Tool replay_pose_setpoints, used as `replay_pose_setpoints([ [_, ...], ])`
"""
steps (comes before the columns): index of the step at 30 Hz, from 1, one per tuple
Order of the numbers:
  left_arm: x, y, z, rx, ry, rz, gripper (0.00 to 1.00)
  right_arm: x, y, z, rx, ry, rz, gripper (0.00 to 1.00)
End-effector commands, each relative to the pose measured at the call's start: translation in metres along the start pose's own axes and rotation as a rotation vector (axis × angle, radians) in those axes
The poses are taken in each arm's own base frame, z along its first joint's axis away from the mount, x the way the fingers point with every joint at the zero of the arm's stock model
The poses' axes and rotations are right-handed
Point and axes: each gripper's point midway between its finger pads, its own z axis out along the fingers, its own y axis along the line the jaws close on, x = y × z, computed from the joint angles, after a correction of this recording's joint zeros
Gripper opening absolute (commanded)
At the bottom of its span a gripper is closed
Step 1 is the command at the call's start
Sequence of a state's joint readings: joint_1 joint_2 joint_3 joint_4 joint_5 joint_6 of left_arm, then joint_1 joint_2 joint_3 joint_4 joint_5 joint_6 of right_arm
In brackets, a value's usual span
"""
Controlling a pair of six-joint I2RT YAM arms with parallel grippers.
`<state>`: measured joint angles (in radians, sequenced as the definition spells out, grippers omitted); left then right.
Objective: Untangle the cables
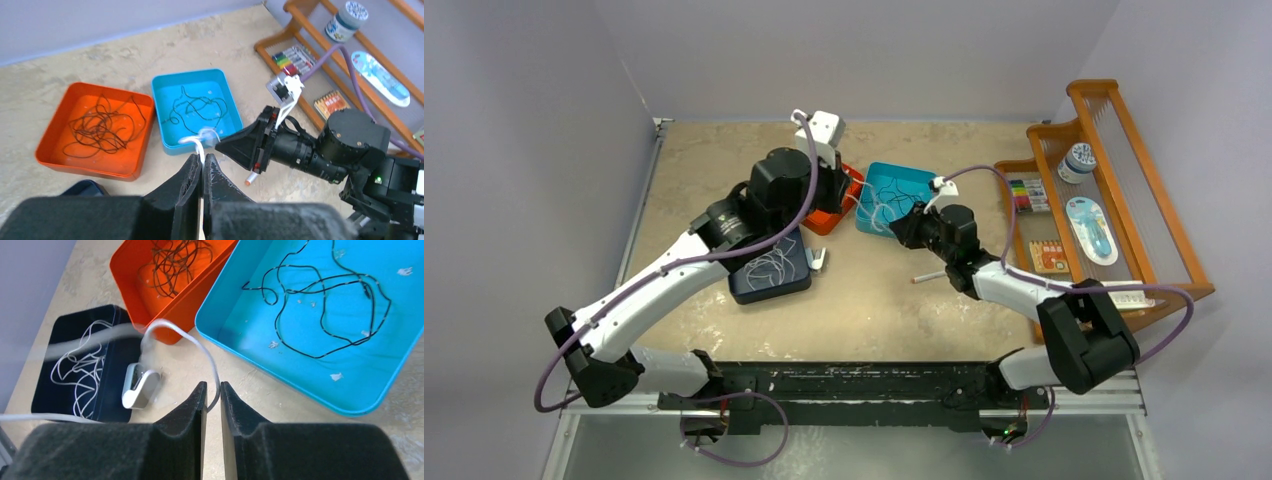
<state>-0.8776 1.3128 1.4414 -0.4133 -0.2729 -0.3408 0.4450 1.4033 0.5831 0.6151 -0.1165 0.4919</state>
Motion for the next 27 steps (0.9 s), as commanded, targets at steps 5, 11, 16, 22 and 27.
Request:
replay_pose_setpoints([
  [5, -0.076, 0.027, -0.048, -0.132, -0.188, 0.038, 0.0, -0.016, -0.01, -0.008, 0.085, -0.067, 0.034, 0.18],
  [11, -0.084, 0.037, -0.058, -0.177, -0.203, 0.062, 0.0, -0.017, -0.008, -0.008, 0.077, -0.069, 0.037, 0.23],
  [16, -0.084, 0.046, -0.064, -0.22, -0.203, 0.073, 0.0, -0.022, -0.002, -0.01, 0.052, -0.087, 0.027, 0.28],
  [22, -0.083, 0.061, -0.071, -0.296, -0.202, 0.084, 0.0, -0.041, 0.007, -0.013, 0.013, -0.142, -0.058, 0.38],
  [27, -0.081, 0.077, -0.078, -0.372, -0.202, 0.093, 0.0, -0.049, 0.014, -0.014, -0.021, -0.165, -0.089, 0.42],
])
